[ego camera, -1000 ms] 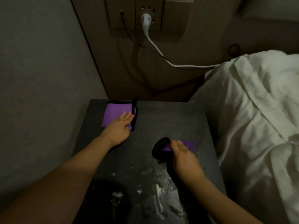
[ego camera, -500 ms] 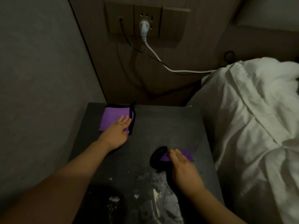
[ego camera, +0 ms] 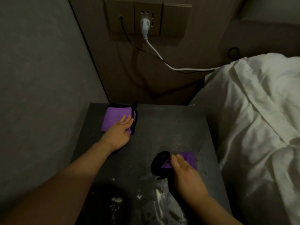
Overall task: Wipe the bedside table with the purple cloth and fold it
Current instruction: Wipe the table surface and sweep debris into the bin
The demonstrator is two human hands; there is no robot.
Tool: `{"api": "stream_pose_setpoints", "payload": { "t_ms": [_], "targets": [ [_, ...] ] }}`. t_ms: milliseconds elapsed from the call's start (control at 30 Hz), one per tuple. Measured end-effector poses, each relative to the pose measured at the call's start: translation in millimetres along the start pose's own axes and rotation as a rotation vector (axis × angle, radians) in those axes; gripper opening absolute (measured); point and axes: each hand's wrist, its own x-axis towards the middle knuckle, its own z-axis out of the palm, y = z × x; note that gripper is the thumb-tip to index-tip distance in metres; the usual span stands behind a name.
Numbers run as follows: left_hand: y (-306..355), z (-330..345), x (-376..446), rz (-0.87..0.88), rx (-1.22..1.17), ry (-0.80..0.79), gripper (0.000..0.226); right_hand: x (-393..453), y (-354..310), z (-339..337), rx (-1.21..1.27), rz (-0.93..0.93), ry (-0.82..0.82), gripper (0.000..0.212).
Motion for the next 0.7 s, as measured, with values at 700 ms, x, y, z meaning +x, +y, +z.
{"api": "stream_pose_setpoints", "payload": {
  "t_ms": [700],
  "targets": [
    [5,-3,0,-0.005,0.021,-0.009,0.058,35,1,-2,0.15,0.238,0.011,0.033]
  ]
}}
